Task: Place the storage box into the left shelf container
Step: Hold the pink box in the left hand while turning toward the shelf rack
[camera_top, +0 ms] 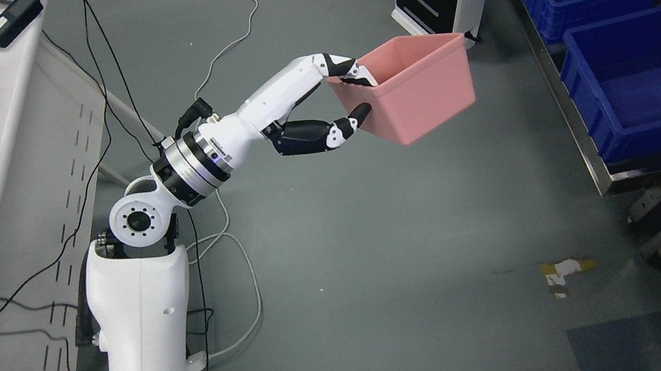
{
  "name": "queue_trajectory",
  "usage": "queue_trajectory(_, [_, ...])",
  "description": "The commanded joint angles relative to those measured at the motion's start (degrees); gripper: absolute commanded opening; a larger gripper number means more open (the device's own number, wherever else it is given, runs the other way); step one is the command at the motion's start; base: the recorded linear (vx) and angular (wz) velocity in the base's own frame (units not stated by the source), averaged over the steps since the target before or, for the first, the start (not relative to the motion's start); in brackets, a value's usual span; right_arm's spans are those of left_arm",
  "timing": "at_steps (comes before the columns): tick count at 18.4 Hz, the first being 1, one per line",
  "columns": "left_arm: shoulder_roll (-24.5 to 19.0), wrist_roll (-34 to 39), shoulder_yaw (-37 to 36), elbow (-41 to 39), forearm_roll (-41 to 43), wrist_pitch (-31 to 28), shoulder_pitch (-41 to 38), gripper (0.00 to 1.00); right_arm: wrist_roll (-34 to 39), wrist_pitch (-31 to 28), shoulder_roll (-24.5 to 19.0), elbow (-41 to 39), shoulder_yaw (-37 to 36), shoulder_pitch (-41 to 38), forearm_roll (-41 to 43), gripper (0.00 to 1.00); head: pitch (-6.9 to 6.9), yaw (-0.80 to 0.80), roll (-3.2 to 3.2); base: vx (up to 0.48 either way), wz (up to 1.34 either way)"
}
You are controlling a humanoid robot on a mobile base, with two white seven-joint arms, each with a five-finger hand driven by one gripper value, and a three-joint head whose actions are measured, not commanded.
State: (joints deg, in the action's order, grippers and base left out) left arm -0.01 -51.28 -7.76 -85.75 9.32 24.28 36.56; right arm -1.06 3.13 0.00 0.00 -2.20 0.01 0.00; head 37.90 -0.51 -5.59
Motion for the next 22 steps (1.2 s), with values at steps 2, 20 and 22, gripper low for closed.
queue_trajectory(2, [-1.0, 0.1, -3.4, 0.0, 0.1, 0.2, -2.0, 0.03, 0.0, 0.0, 1.0, -1.0, 0.0, 1.0, 0.0, 0.99, 0.0, 0.0, 0.0, 0.345, -0.2])
queue_trajectory(20, [-1.0, -0.6, -11.9, 0.4, 5.1, 0.0, -10.5, 0.04, 0.0, 0.0, 1.0, -1.0, 0.0, 1.0, 0.0, 0.99, 0.0, 0.0, 0.0, 0.224, -1.01])
queue_trajectory(22, [-1.0, -0.5, -10.4, 0.4, 8.4, 0.2, -9.9, 0.04, 0.0, 0.0, 1.0, -1.0, 0.0, 1.0, 0.0, 0.99, 0.0, 0.0, 0.0, 0.148, -1.05])
